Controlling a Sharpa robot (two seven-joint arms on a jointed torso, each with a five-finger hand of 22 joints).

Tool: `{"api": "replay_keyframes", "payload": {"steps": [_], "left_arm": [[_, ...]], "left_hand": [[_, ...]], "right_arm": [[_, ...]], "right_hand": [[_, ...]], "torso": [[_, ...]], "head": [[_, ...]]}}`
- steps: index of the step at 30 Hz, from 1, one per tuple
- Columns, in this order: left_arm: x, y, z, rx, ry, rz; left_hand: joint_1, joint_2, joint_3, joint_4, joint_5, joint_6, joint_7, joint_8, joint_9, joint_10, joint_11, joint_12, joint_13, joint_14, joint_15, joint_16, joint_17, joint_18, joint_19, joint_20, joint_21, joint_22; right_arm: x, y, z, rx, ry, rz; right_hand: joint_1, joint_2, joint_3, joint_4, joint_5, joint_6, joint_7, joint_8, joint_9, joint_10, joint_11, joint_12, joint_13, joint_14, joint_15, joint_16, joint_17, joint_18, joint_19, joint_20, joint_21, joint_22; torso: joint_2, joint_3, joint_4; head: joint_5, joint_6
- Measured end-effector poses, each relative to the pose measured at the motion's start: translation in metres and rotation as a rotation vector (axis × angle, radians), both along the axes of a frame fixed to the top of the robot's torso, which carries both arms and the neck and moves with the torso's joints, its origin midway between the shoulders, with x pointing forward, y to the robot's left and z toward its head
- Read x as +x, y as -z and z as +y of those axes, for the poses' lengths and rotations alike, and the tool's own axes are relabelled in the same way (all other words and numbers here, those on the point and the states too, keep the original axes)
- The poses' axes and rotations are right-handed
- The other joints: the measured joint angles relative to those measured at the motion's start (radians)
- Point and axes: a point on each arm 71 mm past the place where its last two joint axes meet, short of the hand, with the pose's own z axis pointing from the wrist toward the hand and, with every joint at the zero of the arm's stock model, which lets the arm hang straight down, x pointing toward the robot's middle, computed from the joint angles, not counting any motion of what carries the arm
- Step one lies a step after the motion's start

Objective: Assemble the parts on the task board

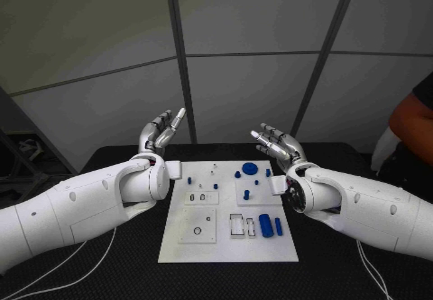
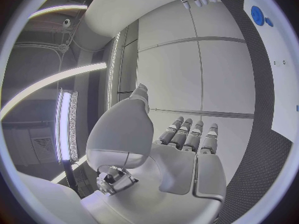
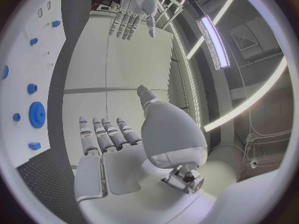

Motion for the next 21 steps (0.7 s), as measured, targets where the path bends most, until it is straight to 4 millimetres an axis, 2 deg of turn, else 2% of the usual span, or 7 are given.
{"api": "replay_keyframes", "payload": {"steps": [8,10,13,14,17,20,21], "left_arm": [[-0.001,0.0,0.004,-0.015,0.007,-0.004],[-0.001,-0.001,0.013,-0.011,-0.004,-0.004],[-0.002,-0.001,0.022,-0.01,-0.01,-0.005],[-0.002,-0.001,0.022,-0.012,-0.006,-0.005],[-0.005,-0.003,0.023,-0.018,0.01,-0.009],[-0.007,-0.004,0.028,-0.016,0.023,-0.014],[-0.008,-0.005,0.029,-0.016,0.027,-0.015]], "left_hand": [[0.075,0.007,-0.002,0.01,0.008,0.052,0.002,0.007,0.006,0.062,0.028,0.01,0.007,0.051,0.018,0.011,0.007,0.002,0.022,0.021,0.012,0.008],[0.091,0.008,-0.002,0.01,0.008,0.077,0.004,0.009,0.008,0.095,0.042,0.011,0.009,0.091,0.023,0.019,0.011,0.063,0.043,0.02,0.022,0.012],[0.12,0.013,-0.008,0.004,0.008,0.145,0.008,0.019,0.014,0.181,0.065,0.025,0.016,0.204,0.044,0.045,0.023,0.061,0.134,0.021,0.06,0.033],[0.136,0.013,-0.01,0.0,0.008,0.186,0.011,0.028,0.018,0.238,0.076,0.031,0.019,0.28,0.051,0.063,0.029,-0.016,0.213,0.021,0.094,0.051],[0.169,0.022,-0.008,-0.024,0.008,0.313,0.02,0.052,0.029,0.412,0.095,0.062,0.032,0.499,0.042,0.119,0.049,-0.014,0.462,0.017,0.202,0.103],[0.223,0.035,0.034,-0.07,0.008,0.542,0.051,0.097,0.048,0.611,0.071,0.101,0.042,0.654,0.01,0.16,0.061,0.056,0.622,0.011,0.273,0.129],[0.229,0.038,0.045,-0.081,0.008,0.578,0.062,0.102,0.049,0.649,0.06,0.113,0.043,0.691,-0.001,0.17,0.064,0.055,0.659,0.006,0.289,0.134]], "right_arm": [[0.003,0.0,0.005,-0.075,-0.112,-0.03],[0.005,-0.001,-0.001,-0.145,-0.119,-0.08],[0.007,-0.003,-0.006,-0.251,-0.131,-0.156],[0.007,-0.004,-0.007,-0.279,-0.136,-0.176],[0.009,-0.008,-0.008,-0.367,-0.153,-0.24],[0.013,-0.018,-0.008,-0.453,-0.173,-0.306],[0.014,-0.021,-0.008,-0.477,-0.179,-0.326]], "right_hand": [[0.101,0.002,0.029,-0.046,0.003,0.194,0.013,0.04,0.019,0.248,0.007,0.043,0.019,0.248,0.004,0.044,0.018,0.031,0.115,0.005,0.051,0.022],[0.124,0.0,0.039,-0.062,-0.006,0.276,0.019,0.054,0.026,0.336,0.0,0.058,0.023,0.331,-0.004,0.057,0.022,0.046,0.163,0.006,0.072,0.03],[0.152,-0.005,0.059,-0.084,-0.012,0.395,0.034,0.074,0.033,0.454,-0.015,0.075,0.027,0.442,-0.02,0.075,0.027,0.07,0.243,0.006,0.108,0.044],[0.162,-0.01,0.069,-0.095,-0.015,0.443,0.042,0.079,0.034,0.501,-0.022,0.078,0.027,0.487,-0.028,0.08,0.027,0.07,0.278,0.006,0.124,0.05],[0.174,-0.022,0.088,-0.114,-0.02,0.52,0.055,0.085,0.035,0.581,-0.037,0.078,0.028,0.566,-0.043,0.088,0.031,0.085,0.336,0.001,0.154,0.06],[0.182,-0.03,0.122,-0.127,-0.02,0.59,0.07,0.089,0.035,0.657,-0.052,0.078,0.029,0.649,-0.062,0.101,0.035,0.085,0.395,-0.009,0.185,0.07],[0.186,-0.034,0.135,-0.131,-0.02,0.611,0.075,0.089,0.036,0.681,-0.058,0.078,0.029,0.677,-0.069,0.102,0.038,0.091,0.414,-0.014,0.196,0.074]], "torso": [[0.0,0.0002,0.0002],[0.002,0.0004,0.0002],[0.005,0.0003,0.0002],[0.006,0.0003,0.0002],[0.011,0.0002,0.0002],[0.018,0.0003,0.0003],[0.021,0.0005,0.0006]], "head": [[0.001,-0.005],[0.004,-0.008],[0.007,-0.009],[0.007,-0.009],[0.008,-0.005],[0.008,-0.003],[0.007,-0.003]]}}
